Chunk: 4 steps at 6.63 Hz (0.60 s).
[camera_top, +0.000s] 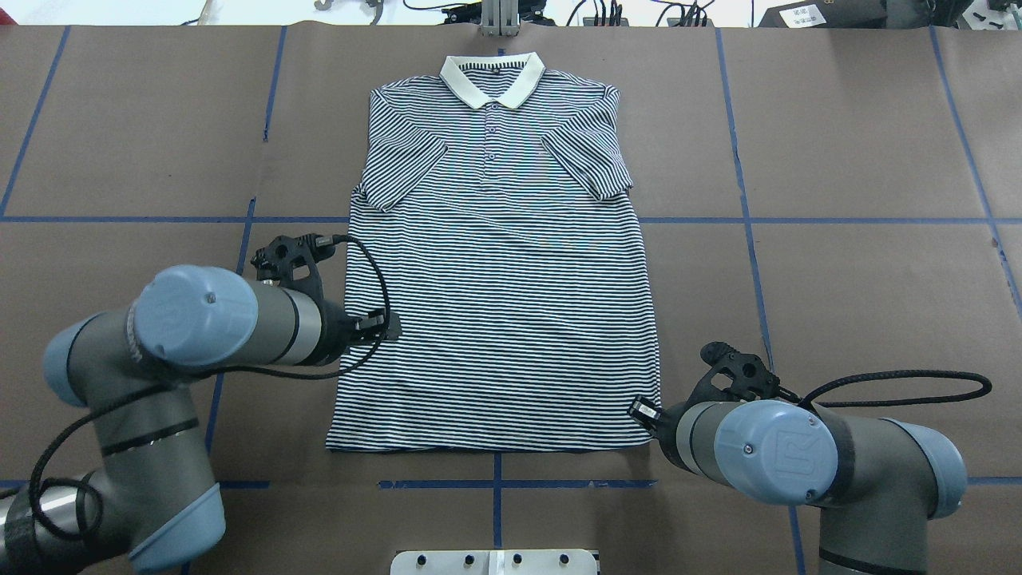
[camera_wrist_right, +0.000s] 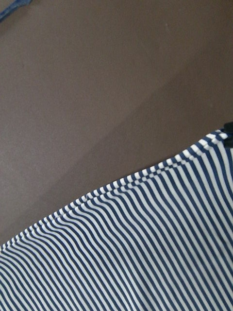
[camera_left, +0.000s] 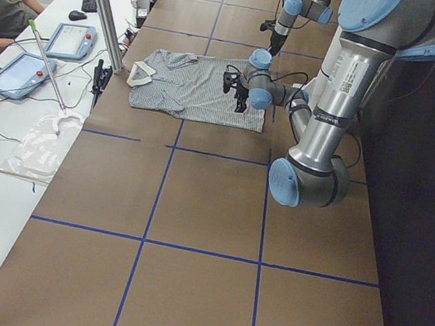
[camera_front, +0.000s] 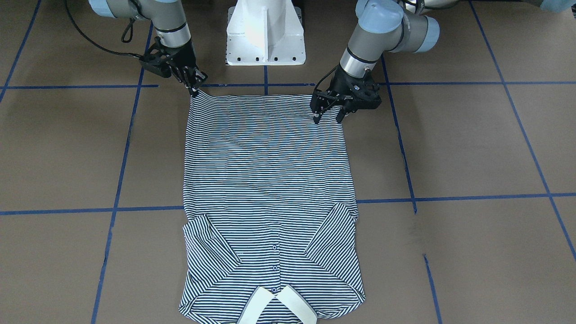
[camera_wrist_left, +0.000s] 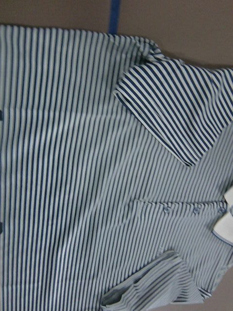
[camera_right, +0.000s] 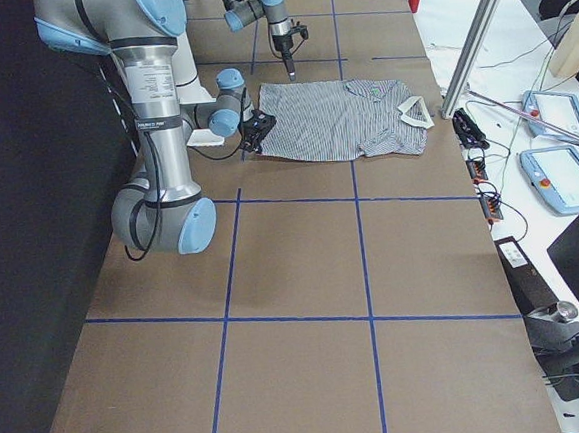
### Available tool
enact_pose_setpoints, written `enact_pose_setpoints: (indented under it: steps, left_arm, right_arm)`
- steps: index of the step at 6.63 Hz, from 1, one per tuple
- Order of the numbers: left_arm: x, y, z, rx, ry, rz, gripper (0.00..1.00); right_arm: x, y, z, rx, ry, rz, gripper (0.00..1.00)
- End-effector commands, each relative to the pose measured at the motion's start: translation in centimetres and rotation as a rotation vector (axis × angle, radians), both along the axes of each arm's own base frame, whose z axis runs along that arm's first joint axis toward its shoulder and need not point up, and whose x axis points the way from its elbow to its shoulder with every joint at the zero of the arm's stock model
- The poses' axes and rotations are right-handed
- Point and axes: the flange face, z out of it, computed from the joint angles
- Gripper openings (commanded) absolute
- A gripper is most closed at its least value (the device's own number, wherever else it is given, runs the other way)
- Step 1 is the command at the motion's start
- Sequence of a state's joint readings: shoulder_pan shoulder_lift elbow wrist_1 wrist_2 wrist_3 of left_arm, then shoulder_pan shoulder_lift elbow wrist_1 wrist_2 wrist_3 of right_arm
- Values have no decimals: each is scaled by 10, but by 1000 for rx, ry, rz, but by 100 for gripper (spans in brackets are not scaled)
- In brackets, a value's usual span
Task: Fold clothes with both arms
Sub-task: 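Grasp the hem corners with both grippers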
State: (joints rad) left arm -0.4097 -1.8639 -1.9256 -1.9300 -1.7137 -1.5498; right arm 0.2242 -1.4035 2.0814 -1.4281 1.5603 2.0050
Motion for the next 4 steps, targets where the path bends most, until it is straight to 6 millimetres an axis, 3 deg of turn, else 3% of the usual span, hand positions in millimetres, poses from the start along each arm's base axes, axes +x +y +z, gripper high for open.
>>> enact_pose_setpoints:
  steps: [1,3,4]
  left_arm:
    - [-2,64,46,-43,-83,-16,74]
    - [5,76,53,-48,-98,6,73]
    - [10,84,54,-50,-101,23,67]
  right_arm:
    - [1,-1,1,0,2,-1,0]
    - [-1,-1,2,0,5,-4,0]
    - [-1,0,3,-1,6,-5,0]
